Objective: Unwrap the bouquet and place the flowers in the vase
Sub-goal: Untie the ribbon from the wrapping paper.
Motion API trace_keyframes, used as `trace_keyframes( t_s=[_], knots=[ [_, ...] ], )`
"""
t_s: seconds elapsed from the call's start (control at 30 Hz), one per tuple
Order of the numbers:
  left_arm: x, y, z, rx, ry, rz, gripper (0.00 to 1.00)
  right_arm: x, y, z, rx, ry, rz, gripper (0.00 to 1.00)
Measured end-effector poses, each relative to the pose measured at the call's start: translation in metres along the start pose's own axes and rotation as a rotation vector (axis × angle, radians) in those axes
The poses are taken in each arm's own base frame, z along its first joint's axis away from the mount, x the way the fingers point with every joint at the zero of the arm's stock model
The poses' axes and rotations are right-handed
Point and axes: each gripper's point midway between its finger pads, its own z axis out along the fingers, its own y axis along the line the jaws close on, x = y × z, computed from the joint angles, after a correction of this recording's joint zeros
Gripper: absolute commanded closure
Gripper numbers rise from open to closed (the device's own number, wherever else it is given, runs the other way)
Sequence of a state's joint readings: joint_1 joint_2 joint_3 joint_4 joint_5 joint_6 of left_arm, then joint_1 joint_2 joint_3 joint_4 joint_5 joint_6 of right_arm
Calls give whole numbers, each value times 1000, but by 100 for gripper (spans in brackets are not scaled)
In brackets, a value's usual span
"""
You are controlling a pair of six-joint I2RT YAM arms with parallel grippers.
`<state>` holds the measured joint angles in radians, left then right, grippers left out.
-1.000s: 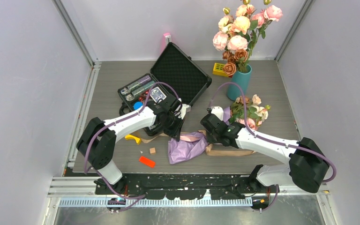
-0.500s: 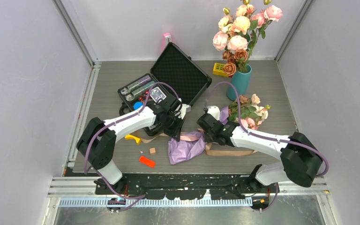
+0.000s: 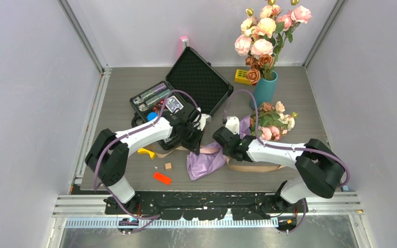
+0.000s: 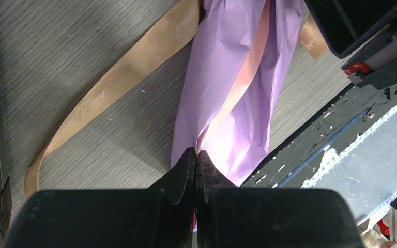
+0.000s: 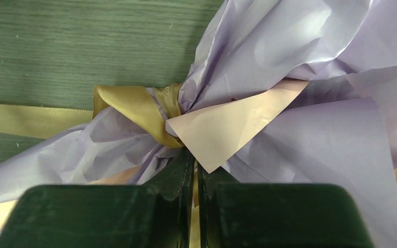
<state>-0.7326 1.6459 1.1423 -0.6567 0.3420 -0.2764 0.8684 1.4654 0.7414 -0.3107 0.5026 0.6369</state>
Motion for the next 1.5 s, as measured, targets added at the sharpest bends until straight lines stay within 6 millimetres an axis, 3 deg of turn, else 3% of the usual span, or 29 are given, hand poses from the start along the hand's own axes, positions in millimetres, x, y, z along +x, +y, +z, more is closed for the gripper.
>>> trace_keyframes(
  t_s=[0.3, 0.6, 0.87, 1.1, 1.3, 1.5],
  knots=[
    [-5, 1, 2, -3, -17, 6, 100, -7, -5, 4, 41, -71, 55, 100],
    [-11, 4, 2, -30, -32, 10, 100, -23, -32, -35, -2, -206, 195, 100],
    [-12, 5, 4, -38, -34, 14, 100, -16, -42, -44, -9, -210, 255, 100],
    [0, 24, 5, -127, 16, -4, 100, -15, -69, -61, 34, -231, 299, 100],
    [1, 26, 4, -139, 20, 4, 100, -12, -64, -71, -32, -205, 285, 99],
    [2, 25, 4, -131, 22, 5, 100, -7, -34, -73, -152, -111, 192, 83]
  ],
)
